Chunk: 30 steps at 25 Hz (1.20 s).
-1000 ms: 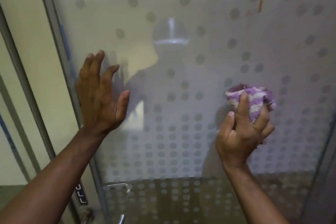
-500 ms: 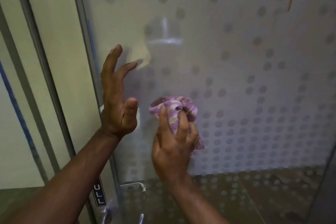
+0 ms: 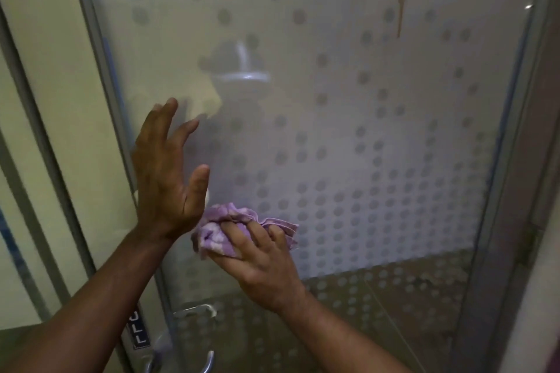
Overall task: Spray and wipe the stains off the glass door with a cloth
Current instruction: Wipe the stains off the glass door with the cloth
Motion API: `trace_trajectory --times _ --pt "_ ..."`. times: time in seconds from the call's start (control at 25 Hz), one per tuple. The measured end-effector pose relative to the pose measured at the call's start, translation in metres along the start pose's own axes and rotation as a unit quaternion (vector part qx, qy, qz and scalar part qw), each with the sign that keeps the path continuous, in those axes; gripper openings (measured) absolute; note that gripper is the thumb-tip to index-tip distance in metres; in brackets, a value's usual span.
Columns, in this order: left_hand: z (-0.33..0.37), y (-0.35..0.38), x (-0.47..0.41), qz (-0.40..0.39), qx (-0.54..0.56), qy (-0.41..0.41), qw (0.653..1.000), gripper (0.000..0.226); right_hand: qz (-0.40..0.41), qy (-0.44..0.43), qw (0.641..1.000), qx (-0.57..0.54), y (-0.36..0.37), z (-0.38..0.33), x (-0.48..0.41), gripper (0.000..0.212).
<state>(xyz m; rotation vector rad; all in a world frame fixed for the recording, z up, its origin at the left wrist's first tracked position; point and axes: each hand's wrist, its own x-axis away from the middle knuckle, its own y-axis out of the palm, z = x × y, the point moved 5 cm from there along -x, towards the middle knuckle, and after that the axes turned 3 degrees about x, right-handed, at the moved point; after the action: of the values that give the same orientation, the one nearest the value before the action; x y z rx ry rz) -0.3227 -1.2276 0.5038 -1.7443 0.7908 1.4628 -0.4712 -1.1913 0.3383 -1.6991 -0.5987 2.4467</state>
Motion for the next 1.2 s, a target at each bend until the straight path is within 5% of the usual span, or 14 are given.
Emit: trace_trajectory --times 0.4,0.68,0.92,1.2 --pt "0.059 0.076 0.007 -0.036 -0.122 -0.019 0.992 0.072 0.097 0.118 0.980 0.128 -0.087 0.193 0.083 0.055" --pt "0.096 0.121 -0.031 -0.032 -0.164 -0.014 0.986 0.077 0.123 0.370 0.912 0.127 -0.143 0.325 0.126 0.066" --pt "0.095 0.131 -0.041 -0.013 -0.212 -0.005 0.977 0.078 0.138 0.260 0.948 0.124 -0.156 0.363 0.109 0.058" --pt "0.094 0.134 -0.040 -0.005 -0.239 0.001 0.971 0.079 0.188 0.210 0.952 0.114 -0.207 0.401 -0.018 0.055"
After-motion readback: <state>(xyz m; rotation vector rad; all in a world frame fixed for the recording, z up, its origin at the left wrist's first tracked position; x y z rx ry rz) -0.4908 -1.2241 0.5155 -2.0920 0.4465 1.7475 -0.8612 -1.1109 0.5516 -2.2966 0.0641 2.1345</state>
